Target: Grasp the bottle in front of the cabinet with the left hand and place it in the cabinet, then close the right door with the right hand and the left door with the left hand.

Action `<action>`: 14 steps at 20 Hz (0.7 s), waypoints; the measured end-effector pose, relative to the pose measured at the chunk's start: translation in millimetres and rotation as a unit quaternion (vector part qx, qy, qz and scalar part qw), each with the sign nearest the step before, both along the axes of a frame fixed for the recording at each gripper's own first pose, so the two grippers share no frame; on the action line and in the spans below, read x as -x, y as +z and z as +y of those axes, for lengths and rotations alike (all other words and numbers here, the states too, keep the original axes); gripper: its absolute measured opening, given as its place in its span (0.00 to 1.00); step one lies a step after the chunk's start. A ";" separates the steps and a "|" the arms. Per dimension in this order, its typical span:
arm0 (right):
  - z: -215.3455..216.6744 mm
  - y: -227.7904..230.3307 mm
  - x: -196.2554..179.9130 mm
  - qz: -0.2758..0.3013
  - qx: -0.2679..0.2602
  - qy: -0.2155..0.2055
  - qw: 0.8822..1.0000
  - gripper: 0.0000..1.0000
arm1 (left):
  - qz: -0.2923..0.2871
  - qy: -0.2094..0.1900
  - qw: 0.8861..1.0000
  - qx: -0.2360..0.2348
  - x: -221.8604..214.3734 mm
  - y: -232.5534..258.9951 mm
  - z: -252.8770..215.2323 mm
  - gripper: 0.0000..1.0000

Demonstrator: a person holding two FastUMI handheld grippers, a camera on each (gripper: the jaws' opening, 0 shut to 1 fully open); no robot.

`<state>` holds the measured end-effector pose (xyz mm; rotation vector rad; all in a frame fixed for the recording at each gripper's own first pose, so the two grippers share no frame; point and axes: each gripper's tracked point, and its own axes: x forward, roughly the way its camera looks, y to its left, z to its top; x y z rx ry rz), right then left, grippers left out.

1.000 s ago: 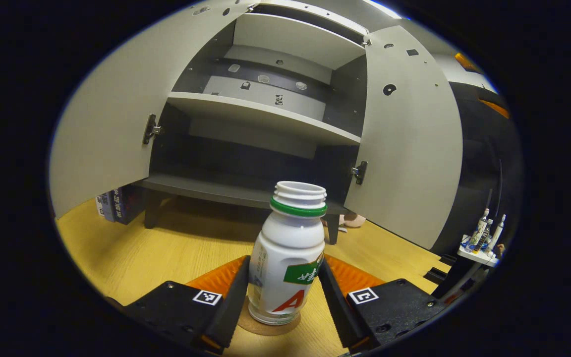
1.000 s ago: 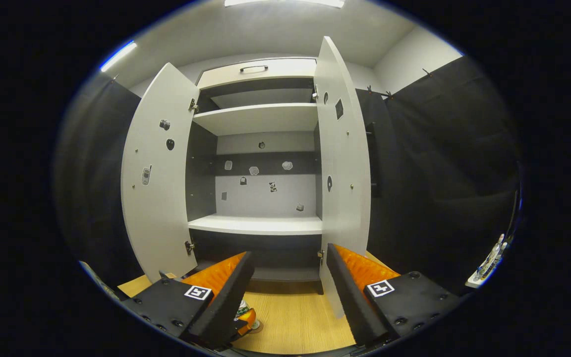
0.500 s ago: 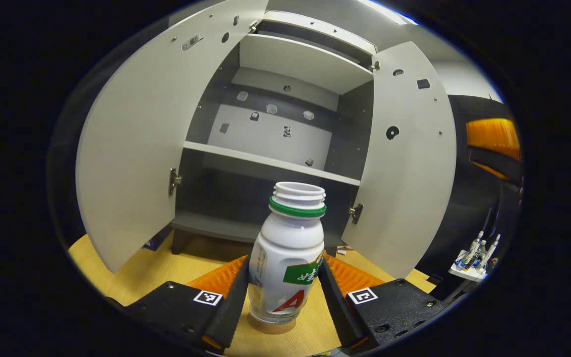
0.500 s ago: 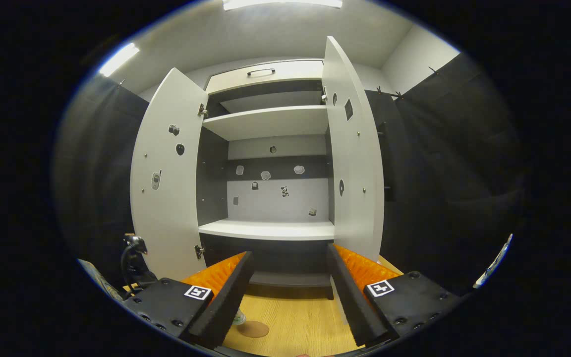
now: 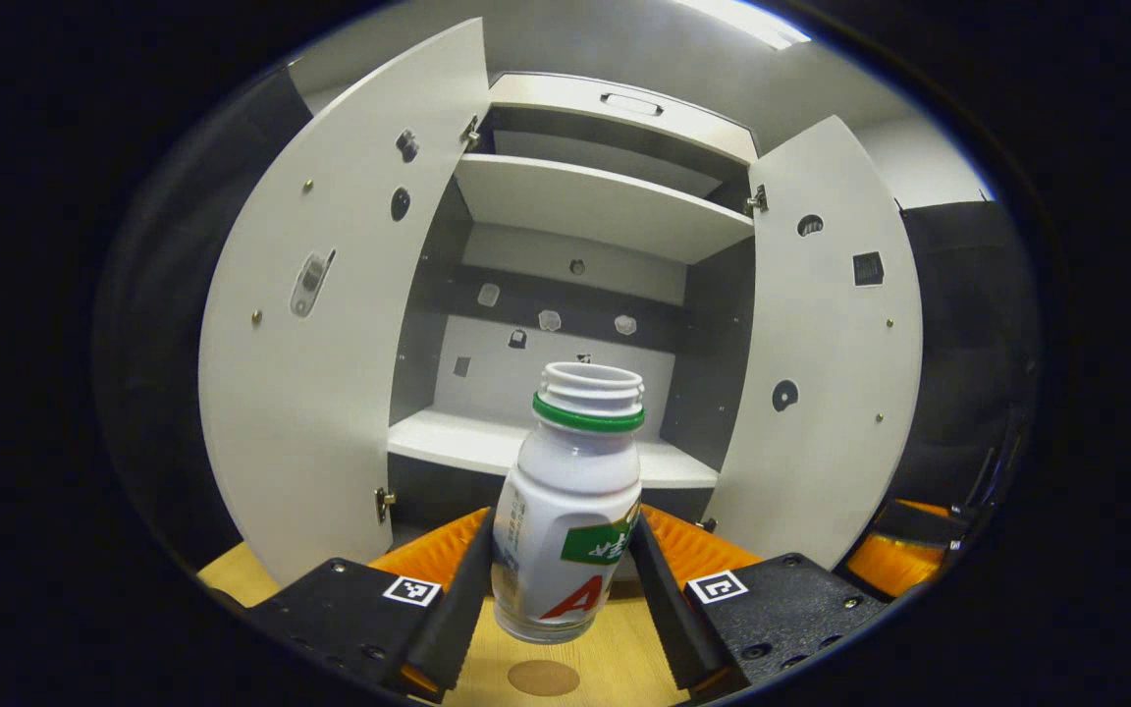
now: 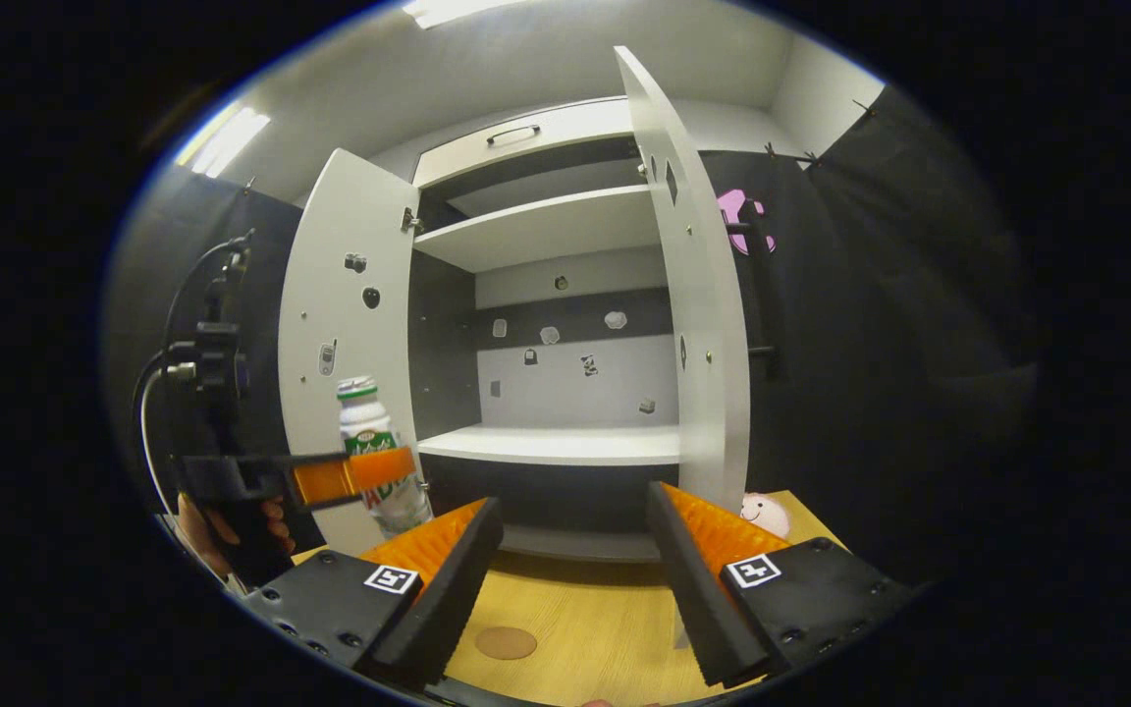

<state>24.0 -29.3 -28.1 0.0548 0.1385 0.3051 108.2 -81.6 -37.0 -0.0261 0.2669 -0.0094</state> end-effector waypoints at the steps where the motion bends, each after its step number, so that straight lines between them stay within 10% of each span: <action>1: -6.8 -0.2 -0.9 -0.001 -0.003 0.001 1.000 0.98 | -0.006 0.007 1.000 -0.006 -11.2 11.0 -1.6 0.77; 6: -45.8 5.5 -6.5 -0.016 0.022 -0.035 0.999 0.98 | -0.020 -0.008 1.000 0.006 -82.0 39.7 -12.5 0.77; 14: -125.4 20.0 10.2 -0.037 0.046 -0.223 0.973 0.98 | -0.002 -0.050 0.999 -0.005 -230.7 15.3 -7.9 0.77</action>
